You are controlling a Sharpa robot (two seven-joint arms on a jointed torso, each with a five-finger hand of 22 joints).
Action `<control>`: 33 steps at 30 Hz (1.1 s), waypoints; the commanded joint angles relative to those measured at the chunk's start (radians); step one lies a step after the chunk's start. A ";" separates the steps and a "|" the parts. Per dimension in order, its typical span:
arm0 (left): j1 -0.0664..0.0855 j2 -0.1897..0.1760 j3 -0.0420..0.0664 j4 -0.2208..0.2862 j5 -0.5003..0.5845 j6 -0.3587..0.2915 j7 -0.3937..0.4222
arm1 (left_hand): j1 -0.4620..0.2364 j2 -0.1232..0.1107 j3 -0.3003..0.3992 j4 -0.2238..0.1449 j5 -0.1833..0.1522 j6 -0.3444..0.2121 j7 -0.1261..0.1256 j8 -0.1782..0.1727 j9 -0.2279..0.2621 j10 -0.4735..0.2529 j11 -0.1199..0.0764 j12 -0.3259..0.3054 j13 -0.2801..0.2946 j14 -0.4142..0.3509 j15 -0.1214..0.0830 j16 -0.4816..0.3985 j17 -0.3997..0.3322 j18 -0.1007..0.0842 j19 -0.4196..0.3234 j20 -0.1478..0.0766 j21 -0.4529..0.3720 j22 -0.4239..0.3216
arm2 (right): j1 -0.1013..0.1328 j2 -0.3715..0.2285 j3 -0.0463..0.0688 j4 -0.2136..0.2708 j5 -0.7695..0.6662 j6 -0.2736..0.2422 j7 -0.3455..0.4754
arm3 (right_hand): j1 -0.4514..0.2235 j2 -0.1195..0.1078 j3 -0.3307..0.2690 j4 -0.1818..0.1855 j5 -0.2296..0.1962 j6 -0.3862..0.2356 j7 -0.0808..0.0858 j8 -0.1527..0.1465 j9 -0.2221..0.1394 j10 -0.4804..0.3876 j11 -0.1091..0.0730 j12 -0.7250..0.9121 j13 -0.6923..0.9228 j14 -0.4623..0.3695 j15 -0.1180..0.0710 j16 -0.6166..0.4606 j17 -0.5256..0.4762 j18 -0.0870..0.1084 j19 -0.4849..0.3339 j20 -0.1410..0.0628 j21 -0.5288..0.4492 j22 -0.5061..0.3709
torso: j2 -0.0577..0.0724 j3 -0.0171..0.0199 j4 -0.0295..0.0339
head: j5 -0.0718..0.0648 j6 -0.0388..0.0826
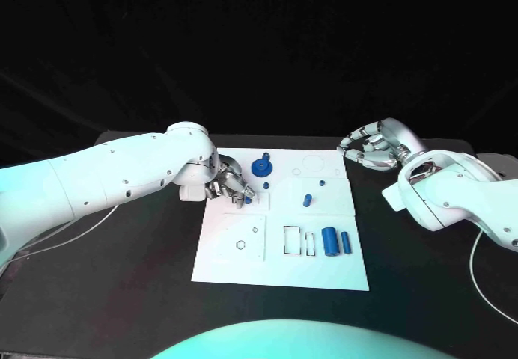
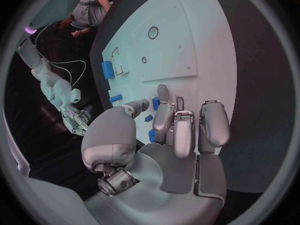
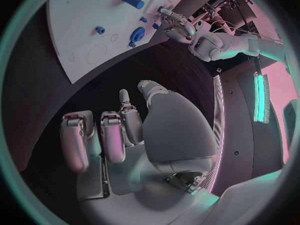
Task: Assemble the parts on the task board
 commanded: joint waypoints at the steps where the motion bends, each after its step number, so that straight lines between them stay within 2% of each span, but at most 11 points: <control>1: 0.000 -0.005 0.002 0.009 -0.018 -0.010 0.002 | 0.005 -0.010 -0.013 0.005 -0.007 -0.008 -0.003 0.006 -0.001 -0.006 0.000 -0.006 -0.004 0.106 -0.006 0.004 0.263 -0.006 0.005 0.000 -0.006 -0.001 | -0.002 0.000 0.000 -0.001 -0.007 -0.001 0.010 | -0.002 -0.008 0.006 0.002 0.003 -0.006 0.001 0.004 -0.002 0.001 -0.006 0.001 0.098 0.091 -0.006 -0.007 0.205 0.004 0.084 -0.005 -0.006 0.238 | 0.000 0.0002 0.0001 | -0.001 0.002; 6: 0.000 -0.014 0.008 0.018 -0.021 -0.013 0.002 | 0.017 -0.020 -0.029 0.011 -0.009 -0.012 -0.002 0.007 -0.002 -0.012 0.001 -0.016 -0.016 0.105 -0.006 0.003 0.262 -0.006 0.004 0.000 -0.007 -0.003 | -0.003 0.000 0.000 -0.001 -0.005 -0.002 0.011 | -0.003 -0.009 0.006 0.003 0.004 -0.007 0.002 0.004 -0.002 0.001 -0.005 0.000 0.098 0.091 -0.006 -0.007 0.204 0.005 0.084 -0.005 -0.008 0.237 | 0.000 0.0005 0.0007 | 0.000 0.003; 9: 0.000 -0.021 0.016 0.025 0.001 -0.017 0.003 | 0.022 -0.023 -0.035 0.014 -0.011 -0.014 -0.001 0.008 -0.002 -0.016 0.001 -0.022 -0.023 0.104 -0.006 0.002 0.258 -0.005 0.002 0.000 -0.009 -0.007 | -0.005 0.000 0.000 -0.001 -0.002 -0.003 0.013 | -0.003 -0.009 0.006 0.003 0.004 -0.007 0.002 0.004 -0.002 0.001 -0.005 0.000 0.098 0.091 -0.006 -0.007 0.204 0.005 0.084 -0.005 -0.008 0.237 | 0.000 -0.0005 0.0006 | 0.001 0.006; 13: 0.000 -0.042 0.035 0.042 0.029 -0.038 0.007 | 0.050 -0.030 -0.059 0.031 -0.011 -0.040 0.007 0.003 -0.007 -0.055 0.008 -0.082 -0.092 0.093 -0.001 -0.014 0.216 0.001 -0.016 0.003 -0.025 -0.039 | -0.007 -0.001 0.000 -0.004 0.002 -0.004 0.015 | -0.004 -0.009 0.006 0.003 0.004 -0.007 0.002 0.004 -0.002 0.000 -0.005 -0.002 0.097 0.091 -0.006 -0.008 0.203 0.005 0.083 -0.005 -0.009 0.236 | 0.001 -0.0018 -0.0018 | -0.001 0.014; 16: 0.006 -0.068 0.050 0.054 0.058 -0.070 0.011 | 0.098 -0.032 -0.085 0.060 -0.009 -0.110 0.036 -0.030 -0.023 -0.161 0.034 -0.225 -0.257 0.080 0.020 -0.034 0.168 0.014 -0.056 0.018 -0.061 -0.108 | -0.009 -0.002 0.000 -0.006 0.004 -0.005 0.015 | -0.004 -0.009 0.006 0.003 0.004 -0.007 0.002 0.004 -0.002 0.000 -0.005 -0.002 0.097 0.091 -0.006 -0.008 0.203 0.005 0.083 -0.005 -0.009 0.236 | 0.000 0.0009 -0.0015 | -0.004 0.017; 17: 0.009 -0.072 0.052 0.055 0.066 -0.073 0.012 | 0.109 -0.031 -0.088 0.064 -0.009 -0.123 0.043 -0.037 -0.026 -0.178 0.040 -0.245 -0.280 0.078 0.024 -0.036 0.163 0.016 -0.062 0.021 -0.067 -0.119 | -0.009 -0.002 0.000 -0.007 0.004 -0.004 0.015 | -0.004 -0.009 0.006 0.003 0.004 -0.007 0.002 0.004 -0.002 0.000 -0.005 -0.002 0.097 0.091 -0.006 -0.008 0.203 0.005 0.083 -0.005 -0.009 0.236 | 0.000 0.0007 -0.0015 | -0.004 0.018; 19: 0.022 -0.084 0.056 0.055 0.085 -0.076 0.015 | 0.143 -0.024 -0.093 0.068 -0.006 -0.161 0.060 -0.061 -0.039 -0.220 0.055 -0.294 -0.339 0.072 0.037 -0.046 0.142 0.020 -0.073 0.028 -0.079 -0.139 | -0.009 -0.002 0.000 -0.008 0.005 -0.004 0.015 | -0.004 -0.009 0.006 0.003 0.004 -0.007 0.002 0.004 -0.002 0.000 -0.005 -0.002 0.097 0.091 -0.006 -0.008 0.203 0.005 0.083 -0.005 -0.009 0.236 | 0.001 0.0006 0.0000 | -0.006 0.022; 21: 0.041 -0.094 0.059 0.054 0.096 -0.074 0.017 | 0.168 -0.017 -0.099 0.072 -0.006 -0.192 0.076 -0.086 -0.054 -0.238 0.068 -0.316 -0.369 0.070 0.048 -0.050 0.134 0.022 -0.077 0.036 -0.086 -0.149 | -0.009 -0.002 0.000 -0.009 0.005 -0.004 0.014 | -0.005 -0.010 0.007 0.003 0.004 -0.008 0.002 0.004 -0.002 0.000 -0.005 -0.002 0.097 0.091 -0.006 -0.007 0.204 0.005 0.083 -0.005 -0.009 0.236 | 0.001 0.0010 0.0017 | -0.007 0.024; 26: 0.087 -0.107 0.062 0.048 0.091 -0.093 0.025 | 0.225 -0.031 -0.123 0.070 -0.005 -0.220 0.094 -0.111 -0.074 -0.299 0.085 -0.380 -0.451 0.068 0.063 -0.054 0.127 0.023 -0.076 0.050 -0.091 -0.153 | -0.010 0.000 0.000 -0.012 0.005 -0.003 0.013 | -0.005 -0.010 0.007 0.003 0.004 -0.008 0.002 0.004 -0.002 0.000 -0.005 -0.001 0.097 0.091 -0.006 -0.008 0.203 0.005 0.083 -0.005 -0.008 0.236 | 0.001 0.0004 0.0015 | -0.002 0.031; 29: 0.103 -0.102 0.063 0.032 0.061 -0.122 0.034 | 0.263 -0.049 -0.137 0.065 -0.004 -0.225 0.098 -0.114 -0.080 -0.320 0.089 -0.390 -0.464 0.067 0.067 -0.055 0.123 0.024 -0.075 0.055 -0.092 -0.154 | -0.011 0.002 0.000 -0.013 0.005 -0.002 0.013 | -0.005 -0.010 0.007 0.003 0.004 -0.008 0.002 0.004 -0.002 0.000 -0.005 -0.001 0.097 0.091 -0.006 -0.008 0.203 0.005 0.083 -0.005 -0.008 0.236 | 0.001 0.0002 0.0023 | 0.002 0.036; 33: 0.112 -0.084 0.063 -0.004 0.011 -0.146 0.042 | 0.299 -0.065 -0.149 0.067 -0.004 -0.224 0.096 -0.112 -0.083 -0.342 0.089 -0.401 -0.478 0.065 0.068 -0.059 0.116 0.028 -0.085 0.057 -0.103 -0.173 | -0.011 0.003 0.000 -0.014 0.005 -0.001 0.013 | -0.006 -0.010 0.008 0.003 0.005 -0.008 0.002 0.004 -0.002 -0.001 -0.005 -0.002 0.096 0.091 -0.006 -0.008 0.203 0.005 0.083 -0.005 -0.009 0.236 | 0.001 0.0002 0.0017 | 0.007 0.040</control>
